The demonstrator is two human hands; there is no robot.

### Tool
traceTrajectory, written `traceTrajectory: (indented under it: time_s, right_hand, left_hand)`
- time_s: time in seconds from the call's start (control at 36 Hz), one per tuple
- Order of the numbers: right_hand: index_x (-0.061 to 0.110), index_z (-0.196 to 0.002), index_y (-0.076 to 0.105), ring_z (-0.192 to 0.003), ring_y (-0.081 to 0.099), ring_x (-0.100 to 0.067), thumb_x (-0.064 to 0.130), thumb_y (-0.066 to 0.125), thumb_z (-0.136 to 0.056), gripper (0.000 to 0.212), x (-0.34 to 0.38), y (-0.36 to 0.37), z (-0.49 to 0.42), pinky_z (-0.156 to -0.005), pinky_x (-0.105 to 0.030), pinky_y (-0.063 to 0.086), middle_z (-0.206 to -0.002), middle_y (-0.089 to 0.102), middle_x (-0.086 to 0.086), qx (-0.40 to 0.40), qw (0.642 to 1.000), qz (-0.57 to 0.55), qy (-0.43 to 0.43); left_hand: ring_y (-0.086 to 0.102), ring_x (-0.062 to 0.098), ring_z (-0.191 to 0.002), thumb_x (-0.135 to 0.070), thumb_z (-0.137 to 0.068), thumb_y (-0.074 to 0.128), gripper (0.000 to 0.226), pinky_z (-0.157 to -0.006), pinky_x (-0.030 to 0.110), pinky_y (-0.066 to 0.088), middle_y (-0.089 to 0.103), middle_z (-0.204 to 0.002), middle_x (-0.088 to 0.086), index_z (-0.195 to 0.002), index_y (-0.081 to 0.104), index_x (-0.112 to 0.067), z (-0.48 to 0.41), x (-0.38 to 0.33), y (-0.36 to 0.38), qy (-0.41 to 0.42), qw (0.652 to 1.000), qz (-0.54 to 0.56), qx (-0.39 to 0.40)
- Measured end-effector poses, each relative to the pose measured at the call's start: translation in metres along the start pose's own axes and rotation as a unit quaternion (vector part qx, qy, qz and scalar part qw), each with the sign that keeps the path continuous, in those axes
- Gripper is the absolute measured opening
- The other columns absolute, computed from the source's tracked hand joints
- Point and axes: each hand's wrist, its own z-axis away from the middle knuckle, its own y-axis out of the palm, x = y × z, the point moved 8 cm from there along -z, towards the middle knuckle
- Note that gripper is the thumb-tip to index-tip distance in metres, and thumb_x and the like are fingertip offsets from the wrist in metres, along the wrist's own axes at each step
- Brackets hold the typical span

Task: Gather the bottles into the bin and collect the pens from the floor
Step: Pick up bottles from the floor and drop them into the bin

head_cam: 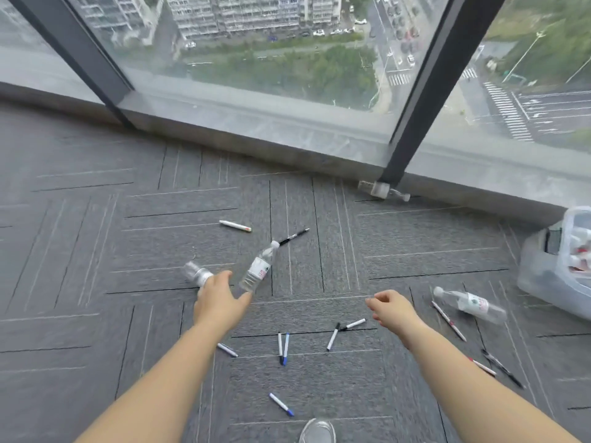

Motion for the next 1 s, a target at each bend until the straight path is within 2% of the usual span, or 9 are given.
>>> traceTrajectory:
  time_s: [0.06,0.11,0.31,0.42,0.58,0.69,0.81,0.92,1.0]
  right_hand:
    - [0.018,-0.096,0.056,-0.091,0.063,-0.023,0.028,0.064,-0.085,0.017,0.01,0.019,-0.009,-0.084,-0.038,0.051,-0.096,0.062,-0.002,-0.003,1.0,0.021,0.0]
    - [0.015,-0.101,0.056,-0.096,0.062,-0.025,0.027,0.063,-0.086,0.021,0.017,0.033,-0.027,-0.083,-0.035,0.048,-0.1,0.062,-0.003,0.0,0.999,0.051,-0.011]
    - [0.009,-0.116,0.055,-0.101,0.056,-0.025,0.025,0.063,-0.087,0.034,0.032,0.068,-0.13,-0.094,-0.039,0.046,-0.11,0.06,-0.008,-0.001,0.988,0.136,-0.075]
    - [0.007,-0.124,0.051,-0.096,0.05,-0.021,0.026,0.061,-0.09,0.041,0.046,0.078,-0.186,-0.087,-0.033,0.042,-0.118,0.059,-0.009,-0.01,0.98,0.164,-0.116]
    - [0.007,-0.126,0.049,-0.091,0.051,-0.02,0.026,0.06,-0.091,0.042,0.056,0.1,-0.249,-0.081,-0.033,0.043,-0.108,0.054,-0.004,-0.03,0.973,0.167,-0.156]
    - [0.008,-0.125,0.05,-0.093,0.053,-0.02,0.026,0.061,-0.091,0.041,0.062,0.122,-0.277,-0.084,-0.035,0.046,-0.112,0.057,-0.006,-0.031,0.965,0.179,-0.189]
    - [0.009,-0.125,0.05,-0.097,0.054,-0.02,0.028,0.061,-0.09,0.041,0.064,0.14,-0.295,-0.082,-0.034,0.046,-0.111,0.056,-0.003,-0.023,0.961,0.182,-0.209]
    - [0.01,-0.124,0.049,-0.09,0.055,-0.017,0.029,0.061,-0.091,0.04,0.059,0.15,-0.3,-0.078,-0.032,0.047,-0.107,0.055,-0.001,-0.016,0.961,0.181,-0.211]
    - [0.01,-0.123,0.05,-0.094,0.054,-0.019,0.03,0.061,-0.091,0.04,0.056,0.154,-0.297,-0.078,-0.032,0.044,-0.106,0.055,-0.002,-0.016,0.958,0.193,-0.211]
  left_hand:
    - [0.042,0.029,-0.129,-0.045,-0.083,0.062,0.067,-0.103,0.043,0.04,0.043,-0.143,0.005,-0.14,0.04,-0.018,-0.013,0.017,0.013,-0.009,1.0,-0.007,-0.003]
    - [0.042,0.029,-0.129,-0.045,-0.083,0.062,0.067,-0.103,0.042,0.04,0.043,-0.143,0.005,-0.14,0.039,-0.019,-0.029,0.029,0.029,-0.016,1.0,-0.007,-0.005]
    - [0.037,0.025,-0.133,-0.048,-0.082,0.063,0.074,-0.102,0.041,0.038,0.039,-0.146,0.003,-0.143,0.034,-0.017,-0.112,0.036,0.101,-0.03,0.999,-0.003,-0.03]
    - [0.035,0.028,-0.134,-0.052,-0.081,0.062,0.077,-0.106,0.043,0.036,0.038,-0.146,0.005,-0.143,0.033,-0.016,-0.17,0.035,0.145,-0.019,0.999,-0.015,-0.032]
    - [0.026,0.029,-0.141,-0.052,-0.081,0.063,0.084,-0.111,0.044,0.03,0.023,-0.156,0.005,-0.147,0.024,-0.016,-0.241,0.042,0.187,0.004,0.997,-0.056,-0.048]
    - [0.029,0.028,-0.139,-0.054,-0.079,0.065,0.088,-0.111,0.043,0.031,0.022,-0.155,0.006,-0.146,0.025,-0.014,-0.271,0.053,0.208,0.009,0.995,-0.085,-0.047]
    - [0.038,0.028,-0.132,-0.055,-0.072,0.07,0.088,-0.109,0.044,0.035,0.034,-0.148,0.007,-0.141,0.033,-0.015,-0.293,0.069,0.231,0.006,0.994,-0.103,-0.042]
    - [0.044,0.028,-0.128,-0.055,-0.07,0.072,0.094,-0.105,0.042,0.039,0.04,-0.144,0.008,-0.143,0.028,-0.014,-0.301,0.078,0.242,-0.004,0.994,-0.106,-0.033]
    - [0.054,0.027,-0.115,-0.051,-0.074,0.071,0.089,-0.097,0.041,0.043,0.053,-0.13,0.007,-0.142,0.026,-0.015,-0.3,0.081,0.251,0.0,0.995,-0.1,-0.018]
